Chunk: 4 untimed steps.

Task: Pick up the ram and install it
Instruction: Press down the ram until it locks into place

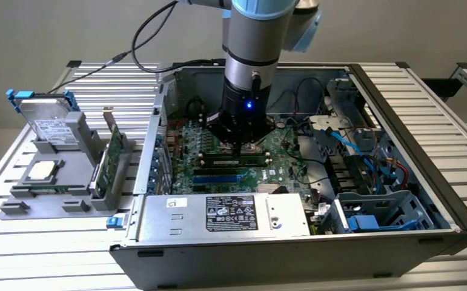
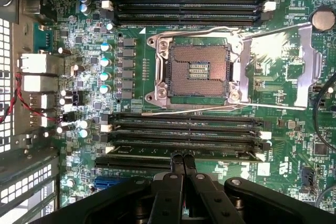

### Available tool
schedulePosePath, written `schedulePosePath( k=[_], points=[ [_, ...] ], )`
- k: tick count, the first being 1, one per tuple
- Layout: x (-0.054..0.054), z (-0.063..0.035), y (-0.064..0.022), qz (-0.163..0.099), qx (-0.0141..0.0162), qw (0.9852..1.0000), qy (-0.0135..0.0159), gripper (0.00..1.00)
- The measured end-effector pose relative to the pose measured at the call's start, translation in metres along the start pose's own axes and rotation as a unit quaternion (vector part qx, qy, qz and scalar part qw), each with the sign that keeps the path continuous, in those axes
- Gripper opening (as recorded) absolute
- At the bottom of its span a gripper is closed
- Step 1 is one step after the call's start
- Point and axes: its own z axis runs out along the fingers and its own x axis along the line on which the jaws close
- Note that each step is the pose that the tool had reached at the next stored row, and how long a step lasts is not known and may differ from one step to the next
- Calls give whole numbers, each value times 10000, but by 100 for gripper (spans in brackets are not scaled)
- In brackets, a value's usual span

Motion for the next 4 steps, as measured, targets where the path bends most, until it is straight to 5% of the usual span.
schedulePosePath(
  k=[4],
  points=[
    [0, 0, 0, 1, 0, 10000, 1, 10]
  ],
)
